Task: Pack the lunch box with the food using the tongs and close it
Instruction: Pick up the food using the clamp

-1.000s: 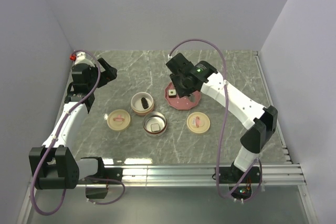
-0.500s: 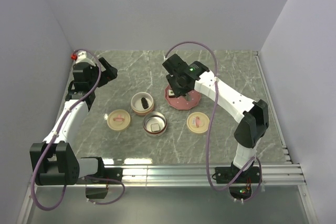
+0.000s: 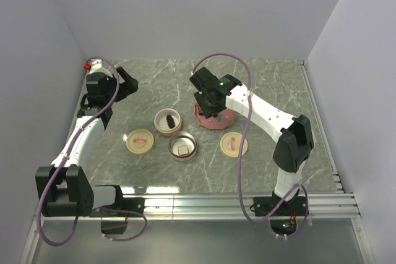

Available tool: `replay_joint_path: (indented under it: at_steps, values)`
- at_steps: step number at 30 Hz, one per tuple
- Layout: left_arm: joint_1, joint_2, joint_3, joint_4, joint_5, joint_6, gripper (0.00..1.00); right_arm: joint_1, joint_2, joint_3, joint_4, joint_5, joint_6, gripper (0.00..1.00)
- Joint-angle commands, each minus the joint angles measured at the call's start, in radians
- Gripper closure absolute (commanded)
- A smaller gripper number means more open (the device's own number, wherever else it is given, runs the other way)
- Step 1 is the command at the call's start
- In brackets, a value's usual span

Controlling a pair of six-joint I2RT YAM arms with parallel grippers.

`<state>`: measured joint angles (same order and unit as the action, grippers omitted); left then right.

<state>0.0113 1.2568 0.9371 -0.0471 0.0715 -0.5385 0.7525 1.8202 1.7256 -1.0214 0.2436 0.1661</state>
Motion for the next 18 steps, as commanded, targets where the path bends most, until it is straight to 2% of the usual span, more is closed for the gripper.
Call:
replay_joint_path:
  at_steps: [1, 18]
  values:
    - [-0.004, -0.002, 0.046, 0.021, -0.006, 0.008, 0.00, -0.005, 0.007, 0.000, 0.040, 0.000, 0.000, 0.52]
    - [-0.004, 0.010, 0.048, 0.029, 0.004, 0.003, 0.01, 0.001, 0.056, 0.032, -0.002, 0.011, -0.008, 0.52]
